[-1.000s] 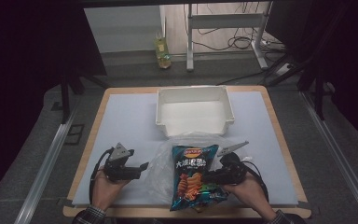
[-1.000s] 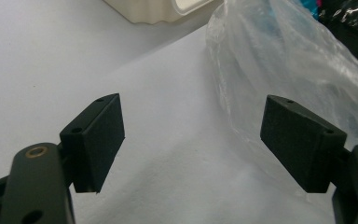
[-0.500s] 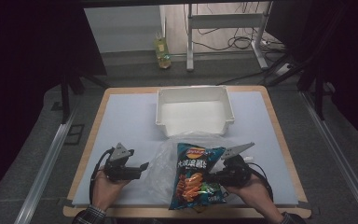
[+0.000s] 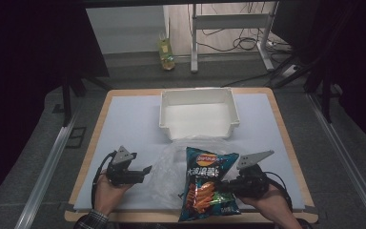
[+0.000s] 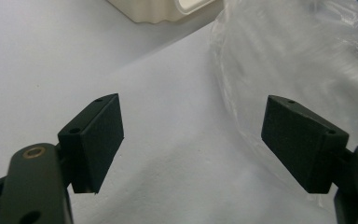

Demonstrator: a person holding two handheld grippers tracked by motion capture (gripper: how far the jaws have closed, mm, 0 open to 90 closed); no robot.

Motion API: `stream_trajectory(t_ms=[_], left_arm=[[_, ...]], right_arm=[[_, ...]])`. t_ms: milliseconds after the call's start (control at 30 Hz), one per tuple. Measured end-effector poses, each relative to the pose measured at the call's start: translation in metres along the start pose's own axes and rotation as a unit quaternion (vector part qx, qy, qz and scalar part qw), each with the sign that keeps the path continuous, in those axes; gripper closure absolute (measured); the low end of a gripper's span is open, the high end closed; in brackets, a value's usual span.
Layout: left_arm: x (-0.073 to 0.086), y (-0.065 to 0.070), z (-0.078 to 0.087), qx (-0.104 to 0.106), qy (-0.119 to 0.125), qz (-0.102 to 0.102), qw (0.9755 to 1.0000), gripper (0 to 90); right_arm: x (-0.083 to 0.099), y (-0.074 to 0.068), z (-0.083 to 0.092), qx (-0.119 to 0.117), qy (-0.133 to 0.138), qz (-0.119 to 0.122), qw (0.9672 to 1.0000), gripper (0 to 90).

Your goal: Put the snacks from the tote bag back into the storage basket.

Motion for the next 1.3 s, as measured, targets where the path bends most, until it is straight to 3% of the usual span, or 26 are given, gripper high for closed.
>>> stream_trajectory(t_ms=[200, 533, 1000, 1300], left_arm=[[0.0, 0.0, -0.001, 0.0, -0.003, -0.003, 1.0, 20.1], [0.0, 0.0, -0.001, -0.001, -0.004, -0.004, 1.0, 20.0], [0.001, 0.0, -0.004, -0.005, -0.013, 0.001, 0.9999, 16.6], [0.001, 0.001, -0.006, 0.004, -0.019, 0.0, 0.9998, 10.7]], right_arm=[[0.002, -0.007, 0.009, 0.008, 0.013, 0.02, 0.9997, 89.1], [-0.017, -0.01, 0.021, 0.018, 0.037, 0.039, 0.9984, 89.1], [-0.04, 0.004, 0.022, 0.043, 0.061, 0.045, 0.9962, 89.1], [-0.052, 0.014, 0.018, 0.042, 0.065, 0.046, 0.996, 89.1]])
Point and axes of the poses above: each handheld gripper's, and its own axes: z roughly backward along the jaws, x roughly out of its underside, y roughly to its right, the point moved 1 cm from there along -z, roughly forward along the jaws, and after that the axes turned 11 degrees about -z, right-handed, at the moved point
